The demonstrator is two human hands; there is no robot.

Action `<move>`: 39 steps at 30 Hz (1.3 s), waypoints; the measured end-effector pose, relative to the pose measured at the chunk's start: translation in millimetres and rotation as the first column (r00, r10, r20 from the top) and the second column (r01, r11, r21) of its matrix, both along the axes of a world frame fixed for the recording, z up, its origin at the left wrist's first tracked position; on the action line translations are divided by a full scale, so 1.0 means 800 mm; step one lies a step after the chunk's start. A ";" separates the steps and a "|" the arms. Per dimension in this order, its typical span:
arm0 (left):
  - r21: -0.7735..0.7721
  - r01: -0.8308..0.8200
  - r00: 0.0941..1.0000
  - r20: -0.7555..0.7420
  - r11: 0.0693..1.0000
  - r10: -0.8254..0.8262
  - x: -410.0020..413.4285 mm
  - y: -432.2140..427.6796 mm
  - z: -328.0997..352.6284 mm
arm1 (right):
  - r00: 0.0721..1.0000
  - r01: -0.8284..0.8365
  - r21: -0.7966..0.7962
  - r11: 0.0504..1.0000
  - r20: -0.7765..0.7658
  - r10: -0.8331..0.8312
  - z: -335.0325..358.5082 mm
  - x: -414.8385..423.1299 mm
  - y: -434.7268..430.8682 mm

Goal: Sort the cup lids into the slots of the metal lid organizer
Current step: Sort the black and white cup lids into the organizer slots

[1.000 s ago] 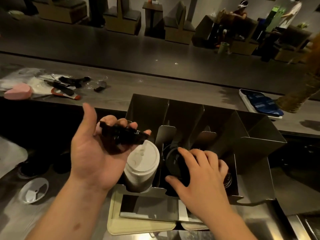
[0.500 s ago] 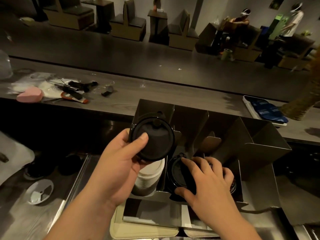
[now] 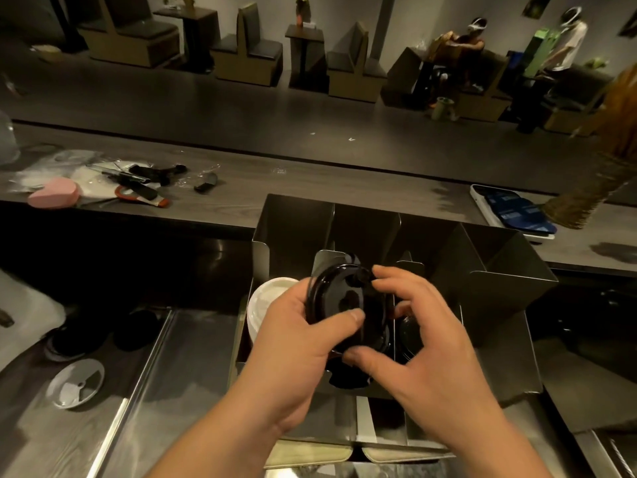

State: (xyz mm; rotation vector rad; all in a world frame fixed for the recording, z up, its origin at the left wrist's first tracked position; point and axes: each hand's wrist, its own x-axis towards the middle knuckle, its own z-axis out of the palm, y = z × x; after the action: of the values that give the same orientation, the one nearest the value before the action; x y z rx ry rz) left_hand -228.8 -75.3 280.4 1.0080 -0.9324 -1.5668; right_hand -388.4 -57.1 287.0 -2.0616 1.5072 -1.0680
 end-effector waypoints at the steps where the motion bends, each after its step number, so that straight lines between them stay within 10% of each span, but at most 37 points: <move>1: -0.014 0.004 1.000 0.011 1.000 -0.004 -0.002 0.000 -0.001 | 1.000 0.013 0.007 1.000 0.005 -0.013 -0.002 -0.001 0.000; 7: -0.046 0.032 0.999 0.029 0.998 -0.030 -0.002 0.005 0.006 | 0.995 0.085 -0.065 0.994 -0.039 -0.087 -0.010 -0.004 -0.005; 12: -0.156 -0.278 0.905 0.287 0.948 0.313 0.020 0.004 0.002 | 0.973 0.160 0.122 0.980 -0.185 -0.136 -0.030 -0.020 -0.018; 18: -0.144 -0.095 0.836 0.526 0.985 0.158 0.001 0.022 -0.006 | 0.891 0.140 0.187 0.972 -0.451 -0.041 -0.052 -0.010 -0.030; 28: -0.019 0.188 0.381 0.923 0.982 -0.055 -0.035 0.043 -0.023 | 0.855 0.024 0.163 0.986 -0.514 0.063 -0.046 -0.034 -0.041; 39: -0.074 0.206 0.144 0.989 0.976 0.045 -0.050 0.047 -0.029 | 0.860 -0.087 0.169 0.982 -0.485 0.160 -0.044 -0.048 -0.050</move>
State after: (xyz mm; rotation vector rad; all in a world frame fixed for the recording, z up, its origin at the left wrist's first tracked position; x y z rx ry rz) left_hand -268.9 -37.9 257.2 1.9368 -2.0423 -0.5938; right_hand -426.6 -96.7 251.6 -2.4068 1.5868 -0.3717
